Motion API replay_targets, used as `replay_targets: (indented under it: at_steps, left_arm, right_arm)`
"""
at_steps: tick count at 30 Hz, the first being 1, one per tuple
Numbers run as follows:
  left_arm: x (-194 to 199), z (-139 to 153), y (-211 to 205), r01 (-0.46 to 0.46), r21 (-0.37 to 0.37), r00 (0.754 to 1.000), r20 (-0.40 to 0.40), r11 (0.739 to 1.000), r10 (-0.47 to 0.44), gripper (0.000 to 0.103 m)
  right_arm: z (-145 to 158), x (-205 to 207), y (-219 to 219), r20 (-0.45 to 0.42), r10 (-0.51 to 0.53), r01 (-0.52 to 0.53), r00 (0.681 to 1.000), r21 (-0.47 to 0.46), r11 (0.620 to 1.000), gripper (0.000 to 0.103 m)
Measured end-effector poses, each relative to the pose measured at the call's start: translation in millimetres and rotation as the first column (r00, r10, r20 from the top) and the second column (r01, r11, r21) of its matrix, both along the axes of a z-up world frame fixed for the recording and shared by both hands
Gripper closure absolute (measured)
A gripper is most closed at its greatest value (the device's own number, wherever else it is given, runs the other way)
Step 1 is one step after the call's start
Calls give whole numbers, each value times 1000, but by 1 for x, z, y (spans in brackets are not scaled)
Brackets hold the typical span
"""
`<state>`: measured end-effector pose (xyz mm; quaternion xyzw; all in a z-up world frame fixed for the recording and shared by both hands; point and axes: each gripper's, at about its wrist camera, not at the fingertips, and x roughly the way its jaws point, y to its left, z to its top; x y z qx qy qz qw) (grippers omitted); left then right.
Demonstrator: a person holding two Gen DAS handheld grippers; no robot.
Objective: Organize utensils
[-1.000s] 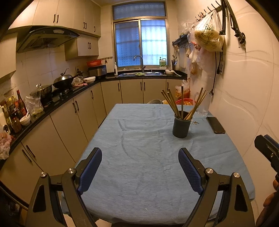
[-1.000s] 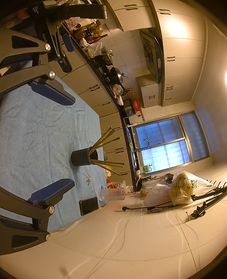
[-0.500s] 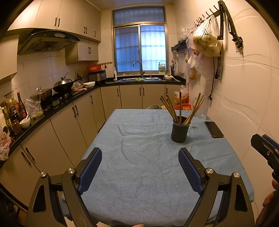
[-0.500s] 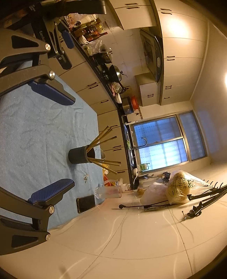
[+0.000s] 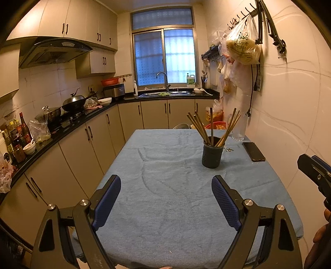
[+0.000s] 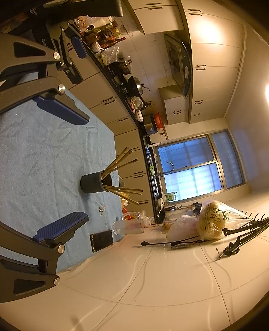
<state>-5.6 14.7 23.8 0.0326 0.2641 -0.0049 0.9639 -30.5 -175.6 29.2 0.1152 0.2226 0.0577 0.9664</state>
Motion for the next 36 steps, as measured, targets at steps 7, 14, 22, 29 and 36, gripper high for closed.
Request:
replay_targets:
  at_steps: [7, 14, 22, 29, 36]
  left_arm:
    - [1, 0, 0, -12, 8, 1000, -2, 1000, 12, 13]
    - [5, -2, 0, -11, 13, 1000, -9, 1000, 11, 13]
    - [11, -6, 1, -20, 10, 1000, -22, 1000, 20, 13]
    - [17, -8, 0, -20, 5, 999, -31, 1000, 20, 13]
    - [24, -8, 1, -16, 6, 1000, -16, 1000, 16, 13]
  right_arm:
    - [-1, 4, -1, -3, 5, -5, 1000, 6, 1000, 15]
    - [-2, 10, -4, -7, -1, 1, 1000, 7, 1000, 15]
    - [-3, 17, -4, -18, -4, 4, 1000, 4, 1000, 15]
    - [-5, 23, -3, -25, -3, 3, 1000, 0, 1000, 15]
    - [-8, 32, -2, -38, -2, 1, 999, -2, 1000, 15]
